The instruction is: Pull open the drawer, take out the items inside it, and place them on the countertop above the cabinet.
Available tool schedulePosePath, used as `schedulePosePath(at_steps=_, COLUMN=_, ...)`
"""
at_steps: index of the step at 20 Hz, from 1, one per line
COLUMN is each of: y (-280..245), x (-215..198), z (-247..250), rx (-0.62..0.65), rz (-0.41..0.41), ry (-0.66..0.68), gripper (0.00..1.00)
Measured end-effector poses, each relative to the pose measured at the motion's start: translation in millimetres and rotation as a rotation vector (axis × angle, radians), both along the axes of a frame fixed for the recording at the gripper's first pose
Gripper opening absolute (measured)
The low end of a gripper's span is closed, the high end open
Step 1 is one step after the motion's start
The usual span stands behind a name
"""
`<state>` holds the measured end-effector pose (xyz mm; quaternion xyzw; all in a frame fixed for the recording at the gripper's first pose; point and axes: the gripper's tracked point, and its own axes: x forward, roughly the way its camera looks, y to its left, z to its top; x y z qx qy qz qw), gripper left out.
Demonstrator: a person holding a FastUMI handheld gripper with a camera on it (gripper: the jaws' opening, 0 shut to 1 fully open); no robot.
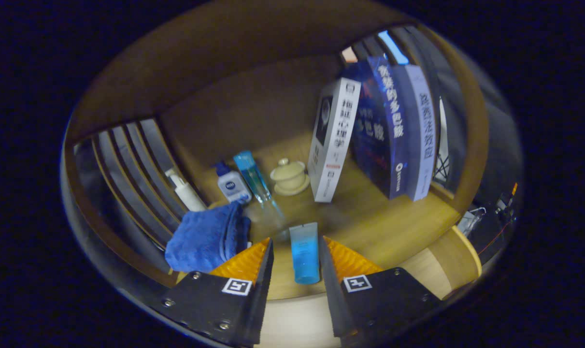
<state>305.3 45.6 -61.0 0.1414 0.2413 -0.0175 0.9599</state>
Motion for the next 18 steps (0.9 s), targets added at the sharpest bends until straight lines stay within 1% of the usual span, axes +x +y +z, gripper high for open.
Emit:
schedulePosePath(at_steps=3, y=-11.8, x=-28.2, z=42.7, rx=-0.045, rz=-0.039, ry=-0.128, gripper=0.56)
schedulePosePath(at_steps=5, y=-17.3, x=-47.9, z=64.9, rx=-0.089, rz=-0.064, ry=-0.205, gripper=0.60)
schedulePosePath(at_steps=6, y=-20.5, x=-58.0, z=75.3, rx=-0.108, rz=-0.076, ry=-0.238, gripper=0.60)
schedulePosePath(at_steps=9, y=-24.5, x=-96.8, z=90.1, rx=-0.152, rz=-0.120, ry=-0.312, gripper=0.60)
schedulePosePath(at_steps=12, y=-35.2, x=-133.9, z=72.3, rx=-0.163, rz=-0.180, ry=-0.329, gripper=0.60)
schedulePosePath(at_steps=15, y=-49.3, x=-168.9, z=47.4, rx=-0.142, rz=-0.241, ry=-0.311, gripper=0.60)
schedulePosePath(at_steps=18, y=-57.0, x=-187.3, z=27.6, rx=-0.125, rz=-0.277, ry=-0.310, gripper=0.60)
